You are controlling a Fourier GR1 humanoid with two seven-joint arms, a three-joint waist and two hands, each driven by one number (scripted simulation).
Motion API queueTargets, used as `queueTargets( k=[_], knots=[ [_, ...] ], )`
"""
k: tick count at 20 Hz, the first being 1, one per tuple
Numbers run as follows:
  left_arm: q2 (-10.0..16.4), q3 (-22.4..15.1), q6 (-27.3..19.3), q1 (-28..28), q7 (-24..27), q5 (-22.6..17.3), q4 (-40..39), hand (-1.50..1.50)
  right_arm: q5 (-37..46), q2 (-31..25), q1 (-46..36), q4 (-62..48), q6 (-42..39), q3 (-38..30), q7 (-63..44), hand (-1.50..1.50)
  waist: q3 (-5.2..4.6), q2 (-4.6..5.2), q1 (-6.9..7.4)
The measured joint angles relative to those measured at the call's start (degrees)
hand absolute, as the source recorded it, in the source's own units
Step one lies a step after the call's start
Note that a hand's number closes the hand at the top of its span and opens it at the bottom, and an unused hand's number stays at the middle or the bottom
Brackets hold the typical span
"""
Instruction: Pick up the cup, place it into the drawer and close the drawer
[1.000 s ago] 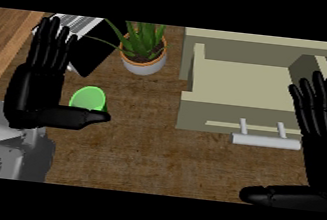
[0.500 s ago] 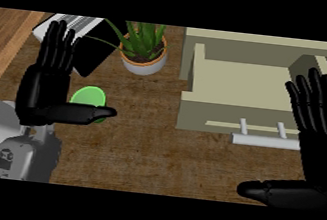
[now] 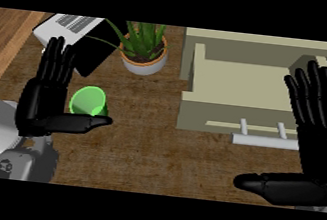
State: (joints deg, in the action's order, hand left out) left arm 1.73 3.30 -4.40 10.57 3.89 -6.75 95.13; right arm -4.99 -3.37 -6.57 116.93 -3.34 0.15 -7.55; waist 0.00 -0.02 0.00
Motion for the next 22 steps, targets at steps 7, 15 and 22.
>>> queueTargets(
  k=[7, 15, 22],
  knots=[
    [0.9, 1.3, 0.5, -3.0, 2.8, -0.1, -3.9, -1.50, -0.6, -0.2, 1.9, 0.4, -1.2, -0.3, 1.3, -1.50, 0.00, 0.01, -0.04],
    [2.1, 3.9, 1.3, -2.7, 8.1, -0.3, -12.2, -1.50, -2.9, -1.8, 1.1, 2.0, -2.5, -2.3, -1.6, -1.50, 0.00, 0.02, -0.10],
    [3.2, 6.2, 3.1, 0.5, 15.1, -0.5, -24.7, -1.50, -3.9, -2.2, 1.0, 2.0, -3.1, -3.5, -1.7, -1.50, -0.02, 0.04, -0.19]
  ],
)
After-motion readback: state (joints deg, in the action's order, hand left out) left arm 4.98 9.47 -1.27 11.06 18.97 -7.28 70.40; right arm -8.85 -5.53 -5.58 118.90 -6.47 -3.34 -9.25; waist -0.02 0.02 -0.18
